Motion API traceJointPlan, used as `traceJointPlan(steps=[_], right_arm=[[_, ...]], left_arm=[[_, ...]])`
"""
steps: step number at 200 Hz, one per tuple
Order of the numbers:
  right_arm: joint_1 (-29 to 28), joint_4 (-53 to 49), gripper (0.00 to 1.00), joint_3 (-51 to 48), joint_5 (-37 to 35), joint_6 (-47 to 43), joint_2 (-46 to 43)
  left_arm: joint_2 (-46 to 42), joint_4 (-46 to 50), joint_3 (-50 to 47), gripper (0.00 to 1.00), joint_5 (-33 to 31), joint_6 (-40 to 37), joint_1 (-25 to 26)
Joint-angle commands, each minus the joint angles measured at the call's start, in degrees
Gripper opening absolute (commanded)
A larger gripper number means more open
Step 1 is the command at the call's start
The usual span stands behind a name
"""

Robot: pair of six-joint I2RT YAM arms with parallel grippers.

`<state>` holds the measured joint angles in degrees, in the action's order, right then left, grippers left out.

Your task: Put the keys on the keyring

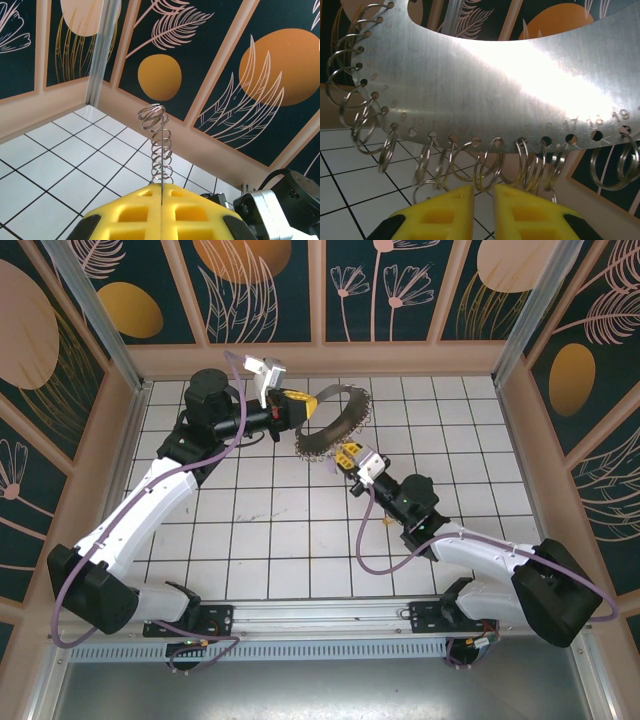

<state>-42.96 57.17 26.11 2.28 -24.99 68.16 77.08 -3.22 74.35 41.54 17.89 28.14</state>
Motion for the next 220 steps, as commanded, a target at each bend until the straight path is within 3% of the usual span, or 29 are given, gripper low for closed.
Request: traceJointPlan(steps=[1,54,117,220], right_arm=[[0.12,2.85,0.21,0.09,-1.67,0.87,-1.58],[0.70,-2.42,0.24,-3.54,1.58,0.30,-5.95],[0.95,-1.97,0.12,-2.22,4.44,1.90,-7.07],[0.86,1.03,0.13,0.65,5.10,2.10,-4.43]], left_arm=[[-1.82,-2.90,-0.25,0.00,0.36,0.58,0.30],[-1.93,-2.23,0.18,0.00,0.38,-0.11,0.34],[-1.88,-1.96,0.19,0.00,0.55,0.00,0.34],[-1.82,-0.99,0.27,0.00,0.02,-0.01,0.58]])
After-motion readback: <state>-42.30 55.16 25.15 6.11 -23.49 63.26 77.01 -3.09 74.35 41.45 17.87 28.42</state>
